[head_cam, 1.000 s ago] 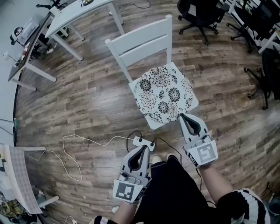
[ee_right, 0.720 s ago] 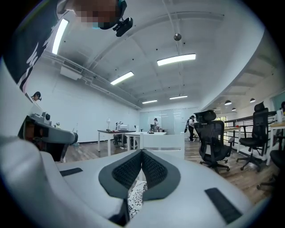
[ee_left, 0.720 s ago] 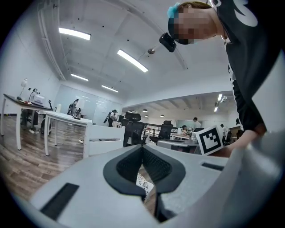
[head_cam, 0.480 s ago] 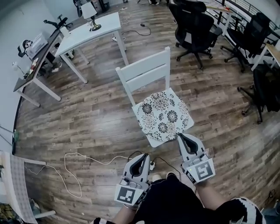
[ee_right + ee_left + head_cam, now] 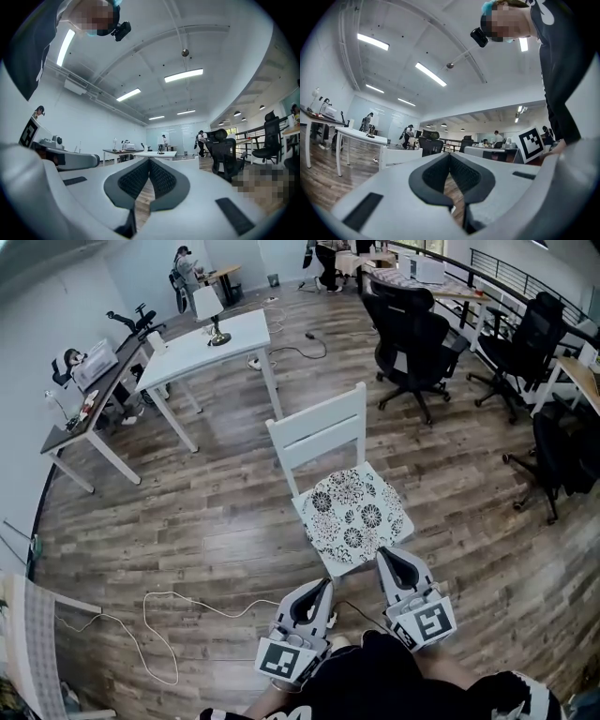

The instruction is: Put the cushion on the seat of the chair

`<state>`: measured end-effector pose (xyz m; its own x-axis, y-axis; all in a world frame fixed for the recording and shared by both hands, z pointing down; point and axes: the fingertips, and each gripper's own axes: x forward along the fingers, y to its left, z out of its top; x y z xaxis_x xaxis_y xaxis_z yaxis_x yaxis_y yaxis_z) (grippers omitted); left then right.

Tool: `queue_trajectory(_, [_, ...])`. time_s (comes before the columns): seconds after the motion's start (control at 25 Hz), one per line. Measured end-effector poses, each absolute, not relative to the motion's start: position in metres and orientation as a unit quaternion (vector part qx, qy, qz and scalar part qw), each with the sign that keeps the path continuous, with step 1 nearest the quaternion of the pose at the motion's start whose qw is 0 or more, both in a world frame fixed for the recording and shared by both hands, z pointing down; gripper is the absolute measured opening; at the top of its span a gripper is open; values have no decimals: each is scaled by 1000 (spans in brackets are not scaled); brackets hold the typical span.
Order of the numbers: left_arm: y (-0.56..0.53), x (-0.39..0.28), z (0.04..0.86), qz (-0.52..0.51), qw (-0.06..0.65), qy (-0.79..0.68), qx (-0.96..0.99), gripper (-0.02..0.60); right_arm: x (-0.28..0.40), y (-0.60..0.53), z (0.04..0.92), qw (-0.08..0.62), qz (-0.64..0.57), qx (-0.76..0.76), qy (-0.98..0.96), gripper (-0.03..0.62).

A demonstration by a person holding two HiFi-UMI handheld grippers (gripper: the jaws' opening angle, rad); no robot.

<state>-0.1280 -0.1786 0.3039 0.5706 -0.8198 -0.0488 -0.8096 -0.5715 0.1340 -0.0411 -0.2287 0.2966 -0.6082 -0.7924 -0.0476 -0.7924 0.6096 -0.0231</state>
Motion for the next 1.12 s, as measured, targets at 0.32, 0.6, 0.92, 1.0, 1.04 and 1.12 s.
queue_trajectory(0.32, [-170, -124, 283, -75, 26, -459, 885, 6, -46, -203, 275, 35, 17, -433, 901, 20])
queue_trajectory(0.6, [-133, -105, 276, -69, 21, -456, 887, 6, -27, -166, 269, 46, 15, -427, 903, 20])
queue_trajectory(0.92, [-68, -62, 282, -73, 31, -462, 883, 6, 16, -99, 279, 45, 0, -422, 905, 20])
queue_trajectory(1.0, [-46, -53, 283, -73, 33, -463, 883, 6, 26, -78, 282, 45, -5, -424, 905, 20])
queue_trajectory(1.04, [-34, -49, 285, -72, 34, -466, 881, 6, 31, -67, 284, 45, -8, -424, 905, 20])
queue_trajectory(1.12, [-11, -40, 287, -76, 33, -473, 877, 6, 41, -46, 290, 41, -15, -420, 907, 20])
